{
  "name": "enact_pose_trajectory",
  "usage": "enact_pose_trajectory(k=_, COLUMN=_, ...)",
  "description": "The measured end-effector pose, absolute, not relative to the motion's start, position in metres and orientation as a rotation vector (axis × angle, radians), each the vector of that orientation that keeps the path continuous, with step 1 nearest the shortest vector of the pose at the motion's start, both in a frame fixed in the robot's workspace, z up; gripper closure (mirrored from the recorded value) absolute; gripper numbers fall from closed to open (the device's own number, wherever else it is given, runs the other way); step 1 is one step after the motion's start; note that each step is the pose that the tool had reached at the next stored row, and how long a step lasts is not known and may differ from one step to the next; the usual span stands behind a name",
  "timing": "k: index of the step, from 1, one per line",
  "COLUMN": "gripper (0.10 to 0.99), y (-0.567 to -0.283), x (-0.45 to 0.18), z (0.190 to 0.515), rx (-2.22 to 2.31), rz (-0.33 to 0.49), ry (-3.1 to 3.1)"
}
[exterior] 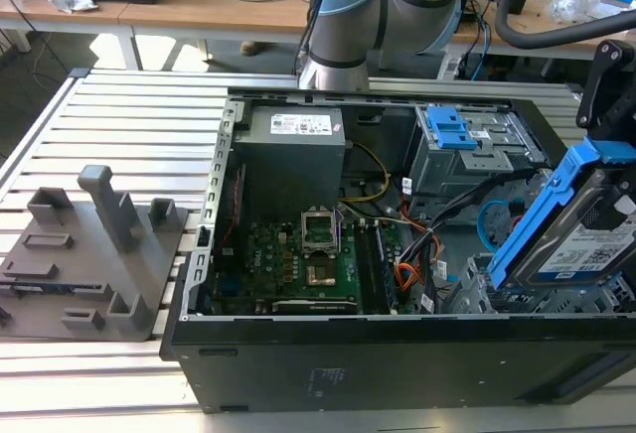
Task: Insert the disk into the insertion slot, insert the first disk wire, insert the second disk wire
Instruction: 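Insert the disk into the insertion slot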
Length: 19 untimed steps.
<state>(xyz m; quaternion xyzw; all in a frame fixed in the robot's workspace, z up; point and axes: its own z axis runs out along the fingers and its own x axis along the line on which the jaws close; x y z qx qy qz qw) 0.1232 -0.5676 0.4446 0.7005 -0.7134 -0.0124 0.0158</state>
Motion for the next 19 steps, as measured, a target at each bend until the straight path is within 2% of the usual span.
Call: enact_pose_trajectory(k=19, gripper=0.722, y=-0.547, x=0.125, z=0.434, rx=2.176, rz=-0.041, ry=-2.223)
